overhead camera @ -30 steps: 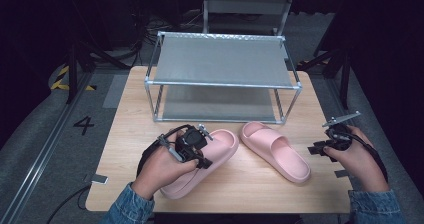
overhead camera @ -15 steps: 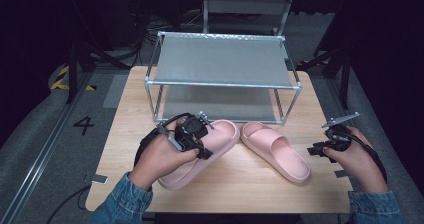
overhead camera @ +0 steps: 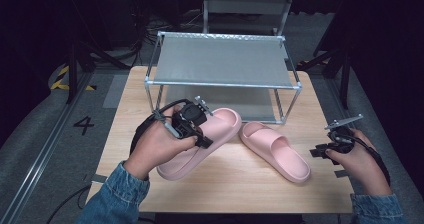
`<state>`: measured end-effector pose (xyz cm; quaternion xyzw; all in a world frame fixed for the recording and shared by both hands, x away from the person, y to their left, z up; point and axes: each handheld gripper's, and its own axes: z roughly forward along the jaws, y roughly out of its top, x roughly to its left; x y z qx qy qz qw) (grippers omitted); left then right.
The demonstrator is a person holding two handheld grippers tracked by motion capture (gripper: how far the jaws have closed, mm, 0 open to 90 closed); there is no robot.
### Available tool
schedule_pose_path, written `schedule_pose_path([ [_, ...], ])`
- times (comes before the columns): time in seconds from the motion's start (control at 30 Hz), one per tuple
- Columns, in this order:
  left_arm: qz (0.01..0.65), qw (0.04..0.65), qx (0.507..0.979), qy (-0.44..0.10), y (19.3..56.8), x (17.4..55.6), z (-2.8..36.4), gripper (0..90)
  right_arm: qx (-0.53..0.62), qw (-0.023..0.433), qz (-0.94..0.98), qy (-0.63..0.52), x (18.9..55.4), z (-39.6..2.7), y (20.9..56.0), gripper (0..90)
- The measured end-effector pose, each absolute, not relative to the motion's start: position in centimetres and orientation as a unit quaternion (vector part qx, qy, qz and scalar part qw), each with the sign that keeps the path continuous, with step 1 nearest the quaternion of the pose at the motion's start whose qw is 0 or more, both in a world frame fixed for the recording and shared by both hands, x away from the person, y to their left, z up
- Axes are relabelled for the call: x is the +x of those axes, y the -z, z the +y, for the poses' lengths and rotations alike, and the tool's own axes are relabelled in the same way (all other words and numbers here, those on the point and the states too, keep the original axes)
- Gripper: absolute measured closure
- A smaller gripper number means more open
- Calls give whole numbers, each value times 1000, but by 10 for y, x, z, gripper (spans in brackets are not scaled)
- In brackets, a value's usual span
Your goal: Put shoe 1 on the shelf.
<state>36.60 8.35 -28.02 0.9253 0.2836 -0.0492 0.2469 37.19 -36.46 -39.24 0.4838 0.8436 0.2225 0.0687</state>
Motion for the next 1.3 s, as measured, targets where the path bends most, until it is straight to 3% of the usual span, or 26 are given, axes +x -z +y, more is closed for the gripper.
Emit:
schedule_pose_path([
  [0.6,283,265,921,29,227,382,81,828,494,64,838,-223,368,-368,397,644],
  [1.3,314,276,909,4,192,414,81,827,495,66,837,-225,362,-370,396,643],
])
